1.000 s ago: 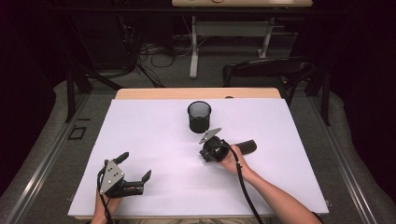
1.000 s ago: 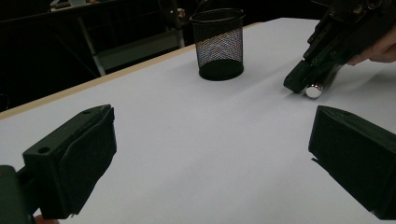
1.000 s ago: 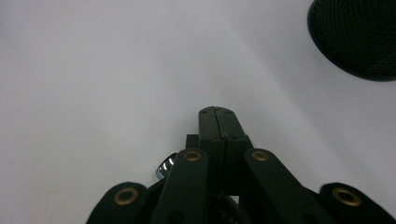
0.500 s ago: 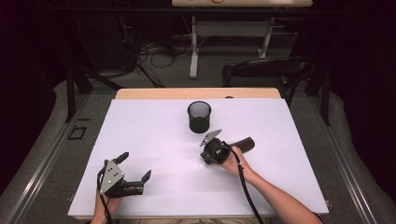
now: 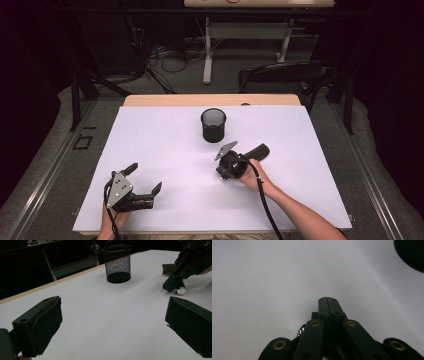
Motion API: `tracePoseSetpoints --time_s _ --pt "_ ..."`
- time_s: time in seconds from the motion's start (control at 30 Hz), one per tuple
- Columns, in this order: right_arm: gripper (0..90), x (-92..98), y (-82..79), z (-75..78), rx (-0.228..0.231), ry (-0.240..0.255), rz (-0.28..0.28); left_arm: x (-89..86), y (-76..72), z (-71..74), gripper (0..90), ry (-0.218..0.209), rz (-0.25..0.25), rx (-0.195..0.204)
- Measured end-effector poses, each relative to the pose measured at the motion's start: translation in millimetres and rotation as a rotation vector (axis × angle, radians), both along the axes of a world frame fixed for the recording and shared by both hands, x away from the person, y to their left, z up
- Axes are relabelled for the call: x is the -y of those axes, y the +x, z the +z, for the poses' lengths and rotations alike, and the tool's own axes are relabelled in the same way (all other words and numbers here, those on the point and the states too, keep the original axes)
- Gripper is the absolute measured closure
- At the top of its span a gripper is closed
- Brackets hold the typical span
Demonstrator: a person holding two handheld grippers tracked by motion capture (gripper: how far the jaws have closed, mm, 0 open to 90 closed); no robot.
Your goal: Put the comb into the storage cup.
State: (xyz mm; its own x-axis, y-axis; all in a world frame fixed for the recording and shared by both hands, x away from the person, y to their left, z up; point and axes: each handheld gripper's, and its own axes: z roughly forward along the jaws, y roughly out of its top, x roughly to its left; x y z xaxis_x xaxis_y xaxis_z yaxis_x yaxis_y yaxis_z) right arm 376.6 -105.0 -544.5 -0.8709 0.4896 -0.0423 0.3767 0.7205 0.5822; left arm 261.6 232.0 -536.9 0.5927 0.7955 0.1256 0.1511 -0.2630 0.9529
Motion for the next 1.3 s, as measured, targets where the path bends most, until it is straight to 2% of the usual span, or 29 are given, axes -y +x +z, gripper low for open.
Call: tracePoseSetpoints --time_s 0.6,0.77,1.3 --pt "90.0 4.8 -8.7 3.5 -0.03 -0.039 0.038 -0.9 -0.4 0.2 1.3 -0.004 0.004 0.001" --pt "90.0 7.2 -12.0 5.2 -0.037 -0.065 0.043 -0.6 -0.6 0.1 1.3 -0.001 0.004 0.0" --pt "90.0 11.2 -19.2 7.7 -0.047 -0.08 0.061 -1.3 -0.8 0.2 1.3 -0.008 0.007 0.0"
